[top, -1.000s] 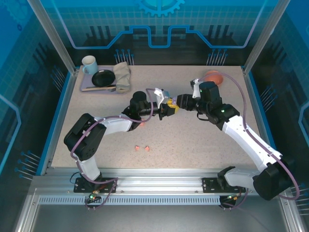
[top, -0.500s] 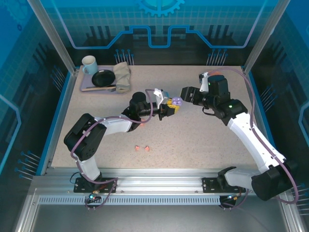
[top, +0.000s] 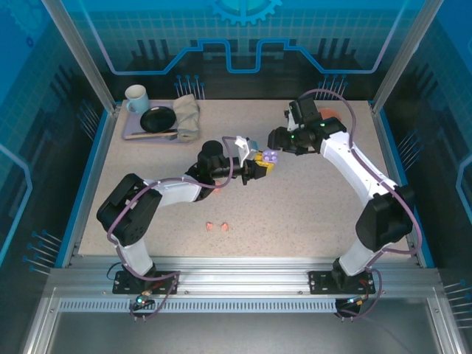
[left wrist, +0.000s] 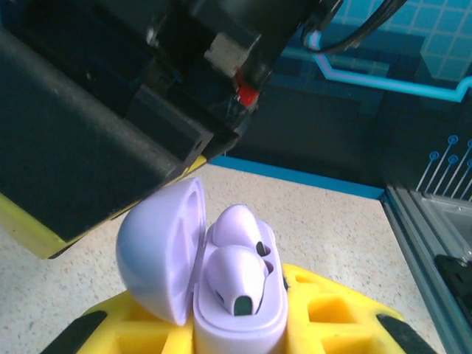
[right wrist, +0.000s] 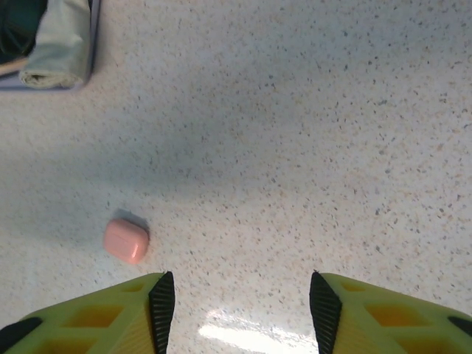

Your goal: Insert the wireless bluetooth earbuds into the charging case

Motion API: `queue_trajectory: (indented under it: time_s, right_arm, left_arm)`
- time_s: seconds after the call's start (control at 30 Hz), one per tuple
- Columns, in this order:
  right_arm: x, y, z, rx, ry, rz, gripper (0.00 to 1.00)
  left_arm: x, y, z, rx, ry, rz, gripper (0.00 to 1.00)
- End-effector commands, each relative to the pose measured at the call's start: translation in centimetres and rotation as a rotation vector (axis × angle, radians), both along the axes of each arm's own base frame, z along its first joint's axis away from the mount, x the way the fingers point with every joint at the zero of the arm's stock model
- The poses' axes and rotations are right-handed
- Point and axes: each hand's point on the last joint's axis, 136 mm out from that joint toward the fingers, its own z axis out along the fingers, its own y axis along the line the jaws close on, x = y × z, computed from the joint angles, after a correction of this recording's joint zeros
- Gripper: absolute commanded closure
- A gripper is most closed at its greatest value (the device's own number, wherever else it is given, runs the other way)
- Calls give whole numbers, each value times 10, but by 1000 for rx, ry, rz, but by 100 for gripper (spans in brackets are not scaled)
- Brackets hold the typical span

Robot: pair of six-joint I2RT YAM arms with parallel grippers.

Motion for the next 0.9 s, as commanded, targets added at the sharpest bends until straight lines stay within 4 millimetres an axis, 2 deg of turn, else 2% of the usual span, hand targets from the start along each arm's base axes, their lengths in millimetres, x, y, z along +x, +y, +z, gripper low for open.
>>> queue_trajectory:
  time_s: [0.0,0.13,0.3,0.37,0.47,0.6,0.73,0.87]
  right_arm:
    - [-32,9,14,-54,-1,88,46]
    - [-60,8,11,-81,1,104,46]
    - [-82,-4,-1,-82,30,74,47]
    - [-83,-13,-2,-79,16,34,46]
    - [-76,-41,-2,-78,15,-95,44]
    - [-69,-74,-11,-27,42,-244,42]
    - [-69,-83,-24,-27,69,-284,42]
    - [-74,-86,-33,-20,83,-306,42]
  left_arm:
    - [-2,-1,19,-23,-49,1,100]
    - [6,-1,16,-24,-32,25,100]
    - [12,-2,18,-36,-19,36,100]
    - [14,-4,15,-22,2,34,100]
    - [25,-8,1,17,101,47,100]
    - [52,-21,-31,69,378,93,100]
    - [79,-34,-74,173,753,169,100]
    - [89,-48,-118,270,1065,177,100]
